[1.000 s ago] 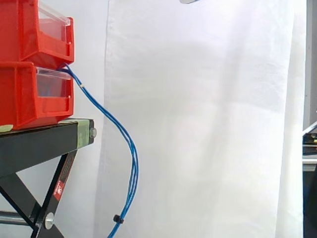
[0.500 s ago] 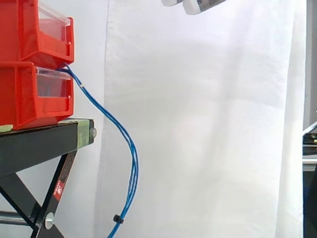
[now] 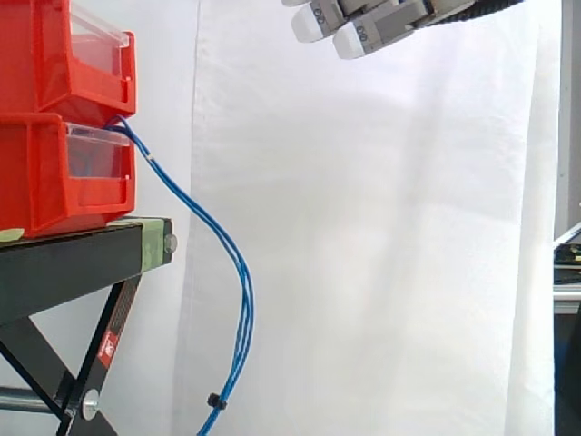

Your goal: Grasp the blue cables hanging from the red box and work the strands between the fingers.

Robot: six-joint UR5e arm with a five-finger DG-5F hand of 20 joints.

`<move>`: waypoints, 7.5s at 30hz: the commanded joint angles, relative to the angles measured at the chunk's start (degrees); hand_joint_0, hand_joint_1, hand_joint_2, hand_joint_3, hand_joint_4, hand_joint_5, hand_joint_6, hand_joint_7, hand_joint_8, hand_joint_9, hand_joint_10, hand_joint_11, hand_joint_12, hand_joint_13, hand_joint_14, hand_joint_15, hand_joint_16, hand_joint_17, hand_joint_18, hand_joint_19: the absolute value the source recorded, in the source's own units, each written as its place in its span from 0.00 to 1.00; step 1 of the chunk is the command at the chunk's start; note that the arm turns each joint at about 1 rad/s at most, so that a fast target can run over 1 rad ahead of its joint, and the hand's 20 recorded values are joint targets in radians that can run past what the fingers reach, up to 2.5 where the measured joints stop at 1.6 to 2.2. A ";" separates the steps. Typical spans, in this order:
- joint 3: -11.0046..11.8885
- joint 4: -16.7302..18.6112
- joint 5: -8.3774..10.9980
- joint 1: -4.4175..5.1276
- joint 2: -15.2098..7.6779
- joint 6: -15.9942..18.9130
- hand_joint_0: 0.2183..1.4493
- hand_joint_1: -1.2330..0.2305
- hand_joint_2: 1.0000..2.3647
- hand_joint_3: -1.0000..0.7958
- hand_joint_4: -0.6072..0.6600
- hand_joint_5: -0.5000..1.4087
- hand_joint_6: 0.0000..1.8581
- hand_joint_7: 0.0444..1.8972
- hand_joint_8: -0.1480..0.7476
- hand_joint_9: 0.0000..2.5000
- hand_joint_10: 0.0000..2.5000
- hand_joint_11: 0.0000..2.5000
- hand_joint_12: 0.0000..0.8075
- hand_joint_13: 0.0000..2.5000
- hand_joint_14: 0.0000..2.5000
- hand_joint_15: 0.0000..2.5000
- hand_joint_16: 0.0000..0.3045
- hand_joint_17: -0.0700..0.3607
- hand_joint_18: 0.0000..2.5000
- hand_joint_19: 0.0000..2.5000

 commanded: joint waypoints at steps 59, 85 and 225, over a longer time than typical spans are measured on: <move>-16.52 29.13 28.34 4.65 -7.97 -3.75 0.43 0.52 0.00 0.00 0.65 0.10 0.00 0.37 0.49 0.04 0.00 0.06 0.43 0.00 0.00 0.06 0.21 0.50 0.00 0.03; -15.38 47.32 29.66 7.38 -22.73 -2.44 0.44 0.52 0.00 0.00 0.65 0.11 0.00 0.37 0.49 0.05 0.00 0.07 0.43 0.00 0.00 0.06 0.21 0.49 0.00 0.03; -6.15 55.41 37.31 7.90 -31.52 -13.07 0.48 0.50 0.00 0.00 0.70 0.20 0.00 0.36 0.60 0.39 0.01 0.47 0.56 0.43 0.01 0.40 0.17 0.44 0.35 0.24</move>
